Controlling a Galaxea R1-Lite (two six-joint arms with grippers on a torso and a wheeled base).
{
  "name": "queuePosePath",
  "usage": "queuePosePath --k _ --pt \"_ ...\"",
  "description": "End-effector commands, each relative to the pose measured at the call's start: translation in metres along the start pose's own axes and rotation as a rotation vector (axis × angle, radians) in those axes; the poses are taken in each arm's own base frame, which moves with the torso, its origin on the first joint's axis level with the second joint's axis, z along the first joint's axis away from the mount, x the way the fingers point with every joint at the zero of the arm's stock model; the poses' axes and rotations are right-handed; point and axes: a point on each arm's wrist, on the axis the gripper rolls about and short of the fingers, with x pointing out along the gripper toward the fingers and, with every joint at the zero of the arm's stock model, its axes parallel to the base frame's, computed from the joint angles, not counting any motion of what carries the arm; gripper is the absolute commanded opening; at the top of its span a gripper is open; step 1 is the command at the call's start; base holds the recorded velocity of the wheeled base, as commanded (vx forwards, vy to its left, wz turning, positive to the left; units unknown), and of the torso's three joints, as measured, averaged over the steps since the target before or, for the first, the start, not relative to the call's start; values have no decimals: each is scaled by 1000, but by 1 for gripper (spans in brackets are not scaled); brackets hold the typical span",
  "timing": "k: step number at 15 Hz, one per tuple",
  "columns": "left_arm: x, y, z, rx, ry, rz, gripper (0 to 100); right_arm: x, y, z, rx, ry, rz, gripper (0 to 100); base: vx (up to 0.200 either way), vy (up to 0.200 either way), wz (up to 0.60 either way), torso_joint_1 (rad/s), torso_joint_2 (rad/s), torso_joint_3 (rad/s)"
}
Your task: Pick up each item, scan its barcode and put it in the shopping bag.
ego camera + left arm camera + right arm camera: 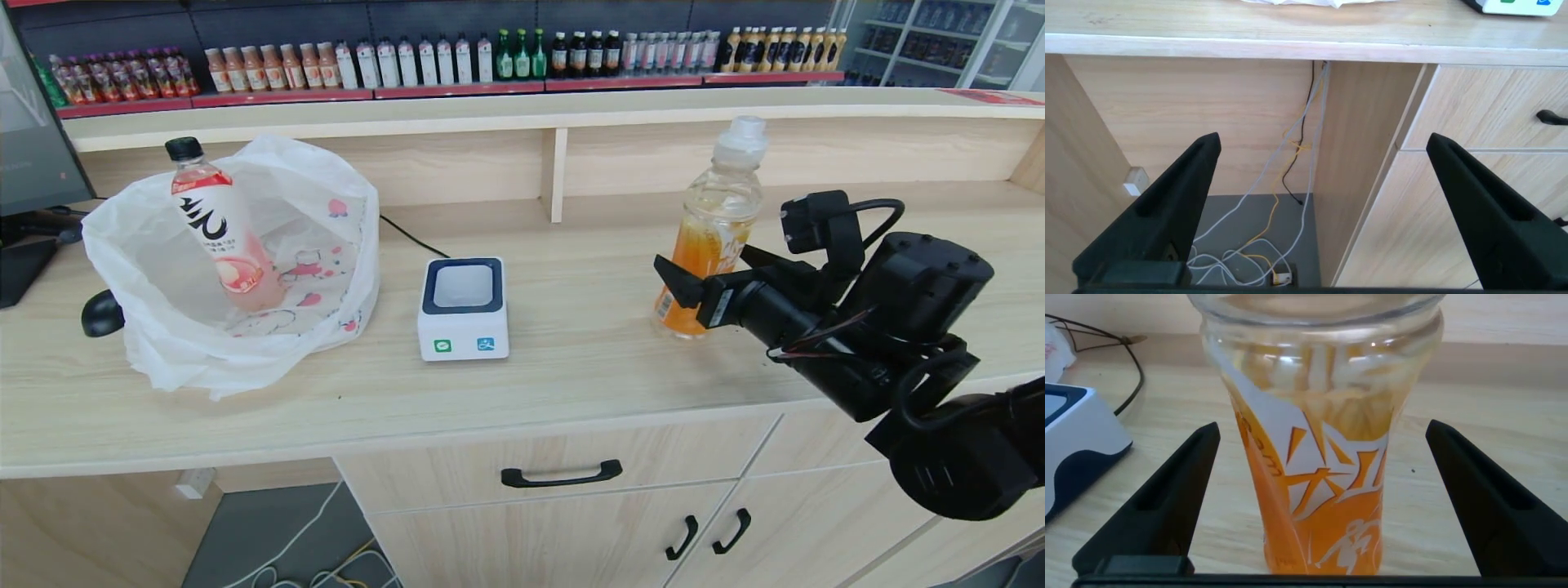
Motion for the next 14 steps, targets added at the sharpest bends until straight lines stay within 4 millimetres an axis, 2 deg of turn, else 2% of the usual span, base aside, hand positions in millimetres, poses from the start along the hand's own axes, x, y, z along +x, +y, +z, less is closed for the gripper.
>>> queuePosePath --k 1,6,12,13,14 --pt "0 0 0 0 0 0 100 6 0 -8 -3 17 -2 100 0 0 0 0 0 0" --pt "0 0 0 0 0 0 100 20 -4 -7 1 -24 -16 100 0 0 0 0 0 0" --pt "0 0 0 0 0 -1 100 25 -8 -8 3 -30 -22 100 0 0 0 0 0 0" --pt "0 0 0 0 0 2 100 25 -8 -8 3 -31 -20 0 0 0 0 0 0 0" --pt "0 0 0 0 0 0 100 26 -8 -7 1 -32 -22 0 0 0 0 0 0 0"
